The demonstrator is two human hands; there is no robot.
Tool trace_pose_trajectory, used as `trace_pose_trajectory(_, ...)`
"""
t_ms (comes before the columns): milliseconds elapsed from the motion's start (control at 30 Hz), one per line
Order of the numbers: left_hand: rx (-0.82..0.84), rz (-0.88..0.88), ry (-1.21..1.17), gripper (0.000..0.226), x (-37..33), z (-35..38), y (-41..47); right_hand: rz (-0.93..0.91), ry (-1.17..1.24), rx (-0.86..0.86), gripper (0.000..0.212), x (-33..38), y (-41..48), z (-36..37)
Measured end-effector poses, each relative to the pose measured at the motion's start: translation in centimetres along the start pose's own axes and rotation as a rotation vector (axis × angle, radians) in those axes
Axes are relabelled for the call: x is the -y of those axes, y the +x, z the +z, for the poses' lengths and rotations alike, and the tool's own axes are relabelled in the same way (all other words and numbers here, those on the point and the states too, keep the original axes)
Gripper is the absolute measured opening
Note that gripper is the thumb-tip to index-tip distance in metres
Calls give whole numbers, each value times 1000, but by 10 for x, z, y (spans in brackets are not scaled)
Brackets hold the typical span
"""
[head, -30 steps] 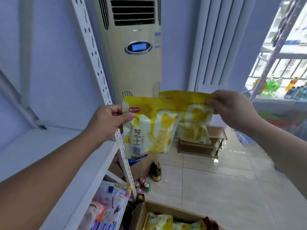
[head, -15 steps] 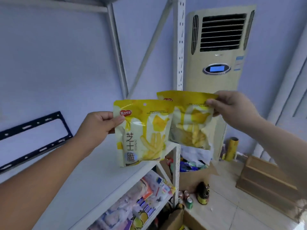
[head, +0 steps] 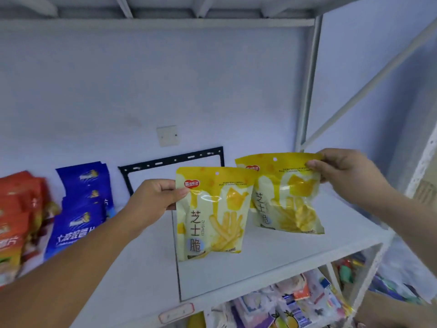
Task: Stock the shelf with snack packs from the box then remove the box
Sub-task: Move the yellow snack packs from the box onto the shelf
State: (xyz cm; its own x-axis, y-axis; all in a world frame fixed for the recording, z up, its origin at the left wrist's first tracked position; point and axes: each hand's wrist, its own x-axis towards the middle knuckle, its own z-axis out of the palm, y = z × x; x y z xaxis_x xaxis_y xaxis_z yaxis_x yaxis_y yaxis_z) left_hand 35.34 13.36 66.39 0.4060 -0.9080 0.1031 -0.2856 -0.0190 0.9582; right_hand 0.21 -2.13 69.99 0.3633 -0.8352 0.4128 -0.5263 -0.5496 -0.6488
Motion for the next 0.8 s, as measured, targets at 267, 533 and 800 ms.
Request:
trace_pose_trajectory(267,-76,-90,11,15,59,-136,0,-39,32,111,23,79,34,121)
trace_pose_trajectory(533,-139,-110,-51,18,103,-220,39,-33,104,92,22,121,61,208)
trace_pose_trajectory(800,-203,-158,-78,21,144,-242,118,-9,192,101,18,100,114,264)
